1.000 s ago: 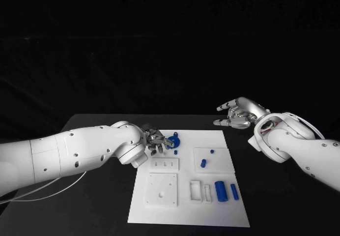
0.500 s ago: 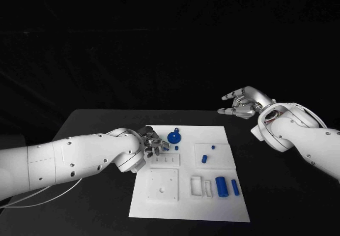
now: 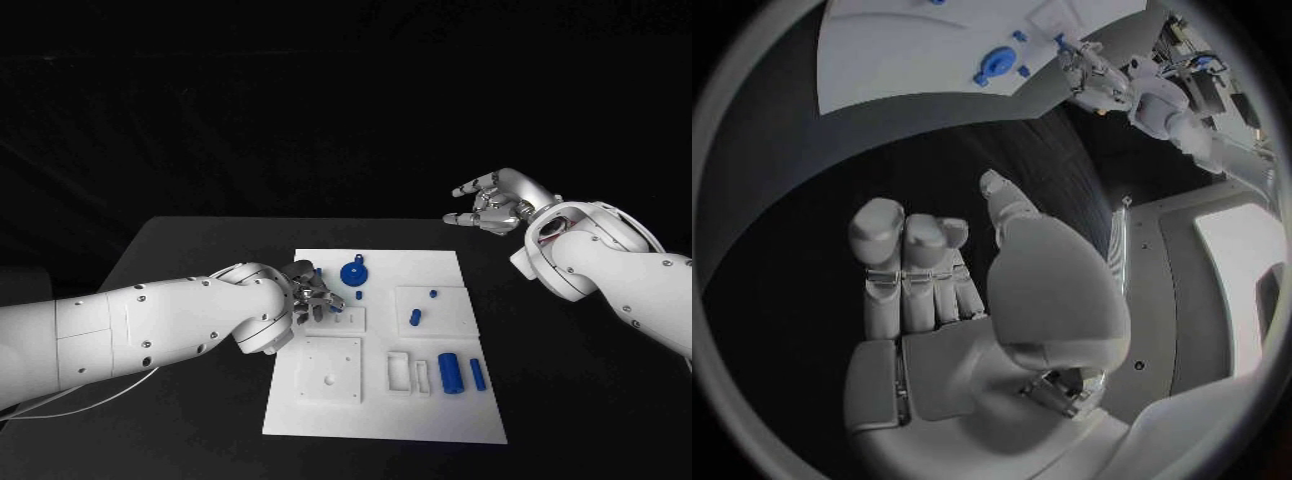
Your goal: Assemble the parts on the task board
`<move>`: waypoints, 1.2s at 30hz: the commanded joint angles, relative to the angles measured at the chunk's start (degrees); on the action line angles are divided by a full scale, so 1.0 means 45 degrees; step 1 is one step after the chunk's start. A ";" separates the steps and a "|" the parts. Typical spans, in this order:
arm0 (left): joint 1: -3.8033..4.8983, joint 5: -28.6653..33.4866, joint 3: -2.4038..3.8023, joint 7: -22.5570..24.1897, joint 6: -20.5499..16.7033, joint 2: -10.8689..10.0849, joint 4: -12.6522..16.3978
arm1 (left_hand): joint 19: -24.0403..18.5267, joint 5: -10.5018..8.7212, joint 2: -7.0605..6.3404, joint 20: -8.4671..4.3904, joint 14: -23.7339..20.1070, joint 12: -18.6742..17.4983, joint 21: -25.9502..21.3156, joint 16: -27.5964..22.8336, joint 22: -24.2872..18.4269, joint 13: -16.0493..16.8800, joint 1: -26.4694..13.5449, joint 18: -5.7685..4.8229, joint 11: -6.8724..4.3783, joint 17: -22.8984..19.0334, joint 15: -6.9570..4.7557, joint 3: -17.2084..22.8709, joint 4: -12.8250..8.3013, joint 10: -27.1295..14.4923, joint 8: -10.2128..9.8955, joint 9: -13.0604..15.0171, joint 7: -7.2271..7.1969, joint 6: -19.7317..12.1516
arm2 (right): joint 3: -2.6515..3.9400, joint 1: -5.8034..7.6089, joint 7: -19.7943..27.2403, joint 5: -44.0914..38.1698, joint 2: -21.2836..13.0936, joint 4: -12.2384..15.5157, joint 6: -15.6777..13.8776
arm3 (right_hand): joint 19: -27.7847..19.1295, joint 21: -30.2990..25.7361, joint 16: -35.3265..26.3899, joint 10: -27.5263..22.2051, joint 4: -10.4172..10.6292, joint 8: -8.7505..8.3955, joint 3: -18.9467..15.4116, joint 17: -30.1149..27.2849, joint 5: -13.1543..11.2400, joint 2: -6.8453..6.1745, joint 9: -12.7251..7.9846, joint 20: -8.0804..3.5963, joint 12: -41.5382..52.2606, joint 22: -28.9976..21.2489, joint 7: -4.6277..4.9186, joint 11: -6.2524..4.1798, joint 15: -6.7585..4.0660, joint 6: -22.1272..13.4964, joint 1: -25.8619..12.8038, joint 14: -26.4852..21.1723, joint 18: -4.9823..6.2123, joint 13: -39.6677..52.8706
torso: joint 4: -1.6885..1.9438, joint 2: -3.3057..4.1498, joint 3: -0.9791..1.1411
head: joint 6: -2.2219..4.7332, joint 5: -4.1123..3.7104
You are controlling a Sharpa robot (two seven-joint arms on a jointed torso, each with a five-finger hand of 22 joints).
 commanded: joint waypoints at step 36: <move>-0.0342 -0.0980 0.0011 -0.0154 0.1097 0.0309 -0.0349 | 0.0115 -0.0082 0.0129 -0.0011 0.0018 0.0014 -0.0247 0.0027 0.0243 -0.0061 0.0104 0.0075 -0.0248 -0.0167 -0.0019 0.0674 -0.0703 0.0445 0.0158 0.1079 -0.1363 0.1587 | 0.0012 -0.0003 -0.0161 0.0023 0.0124 0.0027 0.0217 | 0.0037 -0.0077 -0.0035 -0.0102 0.0068 -0.0078 0.0171 -0.0025 0.0099 0.0118 -0.0017 0.0061 -0.0034 0.1330 -0.0012 -0.0035 0.0014 -0.0037 -0.0121 -0.0019 0.0148 -0.0060 | 0.0012 -0.0006 0.0004 | -0.0016 -0.0060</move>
